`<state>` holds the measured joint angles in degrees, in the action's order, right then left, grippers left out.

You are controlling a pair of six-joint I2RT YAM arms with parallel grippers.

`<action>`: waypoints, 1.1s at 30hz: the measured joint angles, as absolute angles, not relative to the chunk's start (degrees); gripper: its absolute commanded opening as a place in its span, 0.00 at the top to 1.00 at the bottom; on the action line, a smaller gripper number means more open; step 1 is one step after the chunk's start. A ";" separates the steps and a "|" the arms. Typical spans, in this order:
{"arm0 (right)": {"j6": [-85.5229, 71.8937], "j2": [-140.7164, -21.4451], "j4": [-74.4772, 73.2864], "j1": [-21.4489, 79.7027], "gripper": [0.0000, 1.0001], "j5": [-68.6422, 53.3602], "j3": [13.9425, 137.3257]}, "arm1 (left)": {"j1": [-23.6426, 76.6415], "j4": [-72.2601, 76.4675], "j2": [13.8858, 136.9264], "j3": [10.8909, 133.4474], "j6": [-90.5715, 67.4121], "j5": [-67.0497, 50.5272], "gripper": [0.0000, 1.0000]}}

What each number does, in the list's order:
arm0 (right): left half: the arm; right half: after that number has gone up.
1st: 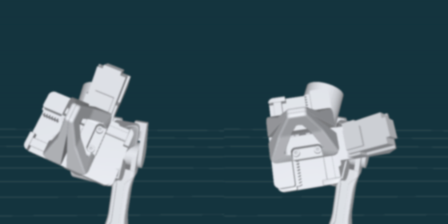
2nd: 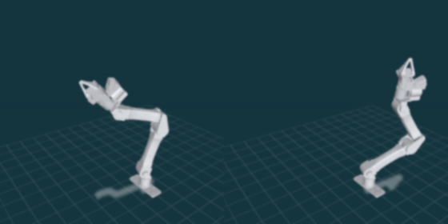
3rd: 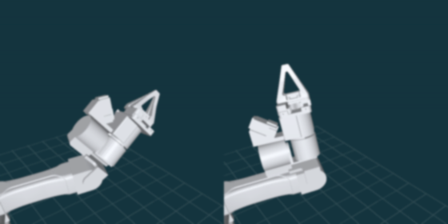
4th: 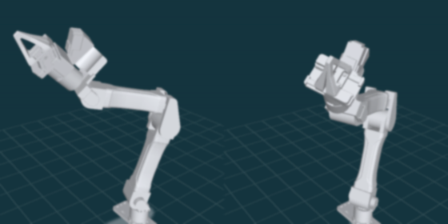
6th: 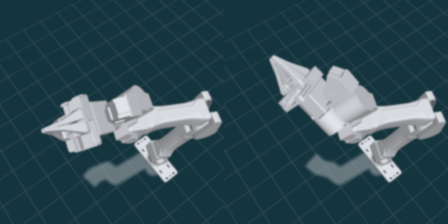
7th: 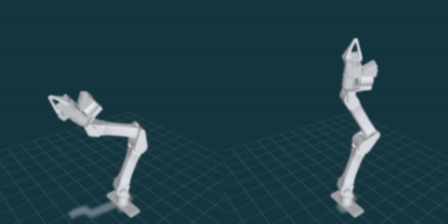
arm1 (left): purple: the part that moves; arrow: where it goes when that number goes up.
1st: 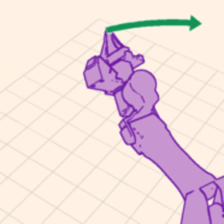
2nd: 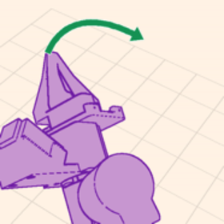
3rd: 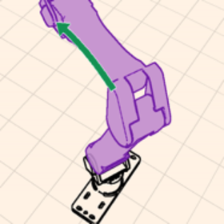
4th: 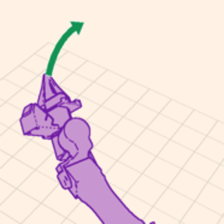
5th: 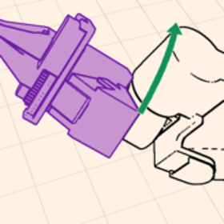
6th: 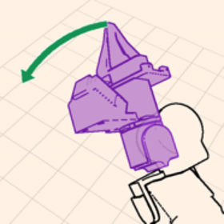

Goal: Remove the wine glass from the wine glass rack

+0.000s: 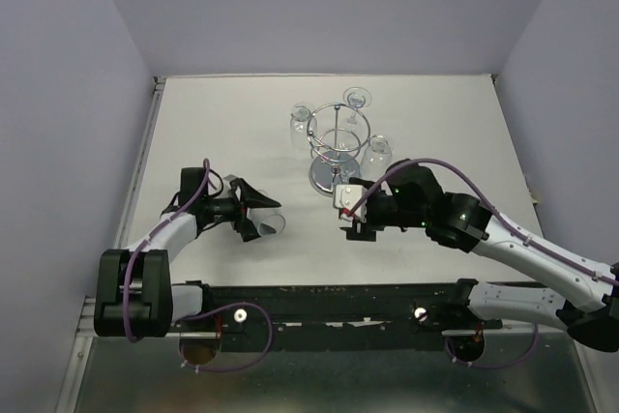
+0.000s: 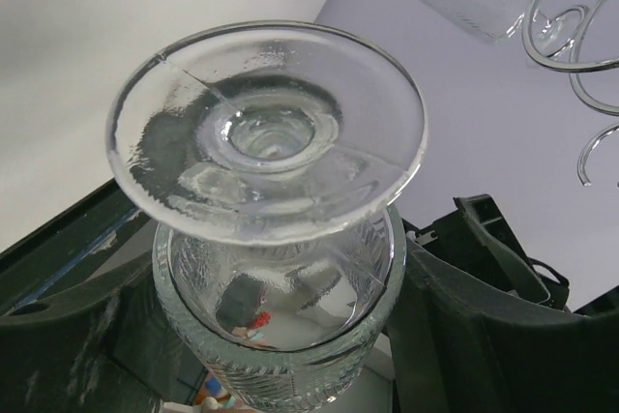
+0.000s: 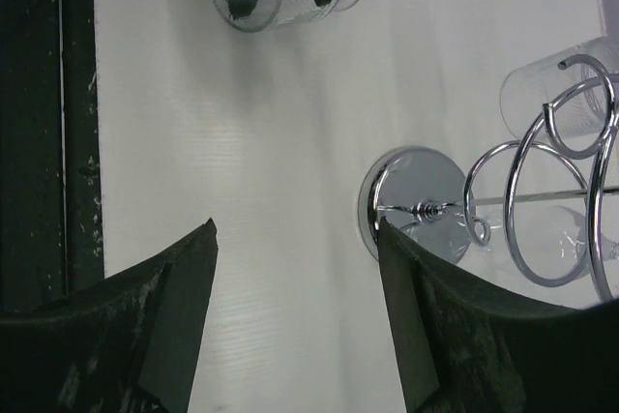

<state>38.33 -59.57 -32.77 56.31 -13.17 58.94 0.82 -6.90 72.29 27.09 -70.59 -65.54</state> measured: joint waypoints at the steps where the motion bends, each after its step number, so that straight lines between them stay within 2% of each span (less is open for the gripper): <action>1: 36.03 -59.40 -30.79 56.31 0.27 -13.06 58.22 | 0.82 -6.90 71.50 26.81 -70.83 -65.54 1.00; 8: 23.40 -55.57 -13.52 59.55 0.30 -12.21 49.50 | -2.09 -8.60 70.50 25.52 -68.90 -67.09 1.00; 15: 17.78 -62.30 -0.25 65.98 0.28 -8.29 47.27 | -6.87 -13.54 61.89 23.94 -63.72 -69.30 1.00; 28: 9.54 -76.93 6.55 68.69 0.31 -1.52 53.80 | -14.22 -6.79 48.23 19.16 -70.83 -69.71 1.00; 33: 6.90 -81.12 8.80 70.59 0.32 3.25 55.79 | -17.74 -11.44 47.13 19.59 -71.42 -69.06 1.00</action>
